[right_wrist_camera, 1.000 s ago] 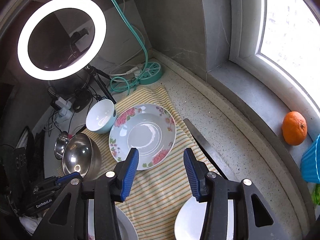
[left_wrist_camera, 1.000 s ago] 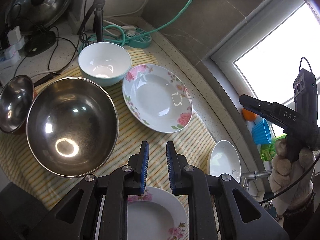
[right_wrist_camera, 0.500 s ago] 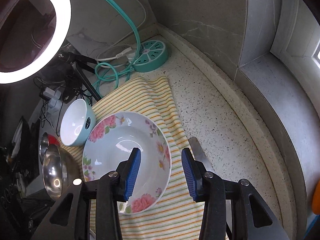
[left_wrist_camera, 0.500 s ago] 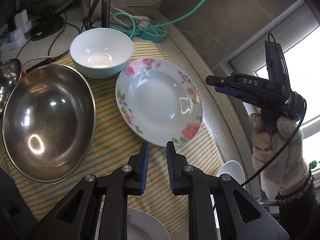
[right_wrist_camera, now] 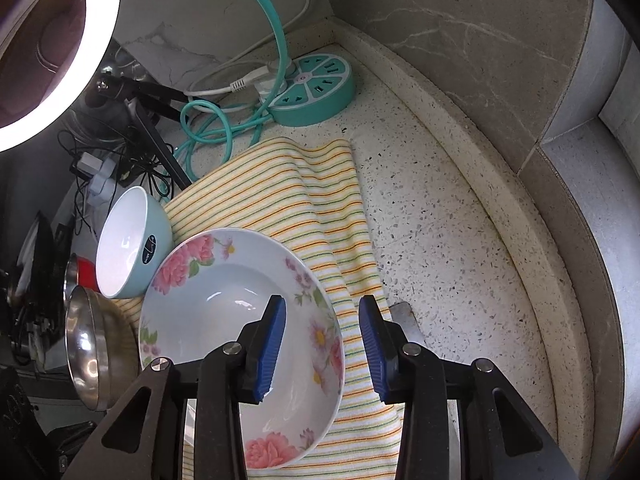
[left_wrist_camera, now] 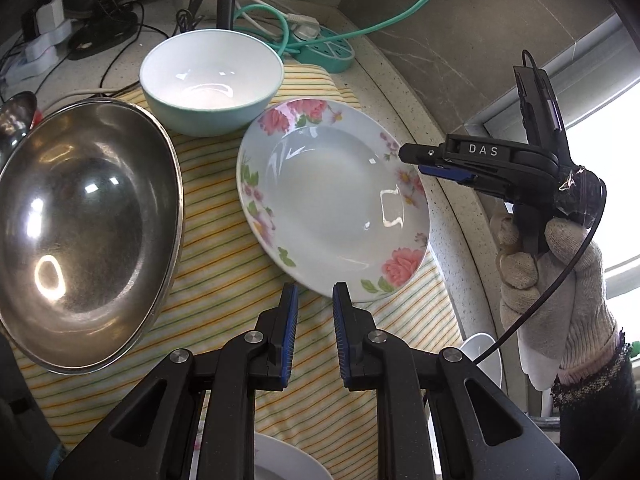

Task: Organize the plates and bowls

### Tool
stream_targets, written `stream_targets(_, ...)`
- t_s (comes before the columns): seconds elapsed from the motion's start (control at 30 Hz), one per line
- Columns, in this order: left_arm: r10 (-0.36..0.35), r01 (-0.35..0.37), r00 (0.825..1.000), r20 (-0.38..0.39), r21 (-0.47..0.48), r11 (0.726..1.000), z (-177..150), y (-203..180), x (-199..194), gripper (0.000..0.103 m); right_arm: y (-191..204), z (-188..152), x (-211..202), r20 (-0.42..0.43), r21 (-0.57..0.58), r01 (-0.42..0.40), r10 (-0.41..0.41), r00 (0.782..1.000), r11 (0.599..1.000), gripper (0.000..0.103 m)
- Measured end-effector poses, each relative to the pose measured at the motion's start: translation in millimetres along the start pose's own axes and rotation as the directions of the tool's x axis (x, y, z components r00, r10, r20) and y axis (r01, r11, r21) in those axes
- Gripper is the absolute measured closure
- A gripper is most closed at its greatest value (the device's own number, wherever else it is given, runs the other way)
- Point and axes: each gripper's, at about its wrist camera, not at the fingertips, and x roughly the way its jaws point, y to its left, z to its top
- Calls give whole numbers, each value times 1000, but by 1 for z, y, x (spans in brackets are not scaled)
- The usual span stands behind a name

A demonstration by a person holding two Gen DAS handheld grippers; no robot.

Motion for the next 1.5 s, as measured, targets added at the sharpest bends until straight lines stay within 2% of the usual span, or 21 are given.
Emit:
stream_targets(0.23, 24, -24, 1000, -8, 3, 1000, 3, -3, 7, 87, -9, -1, 4, 4, 43, -28, 28, 1000, 999, 74)
stream_targets(0.53, 48, -48, 998, -38, -3, 999, 6, -1, 19, 87, -5, 0, 11, -13, 22, -35, 35, 999, 999, 77)
stream_targets(0.6, 49, -50, 998, -45, -15, 999, 8, 1, 22, 87, -6, 1, 14, -16, 26, -43, 43, 999, 999, 80)
stream_targets(0.93, 70, -70, 997, -25, -25, 997, 18, 7, 24, 87, -7, 5, 20, -23, 27, -75, 76, 997, 997, 84)
stream_targets(1.5, 72, -71, 997, -26, 19, 997, 18, 3, 26, 87, -4, 2, 14, -24, 4, -53, 53, 998, 999, 88)
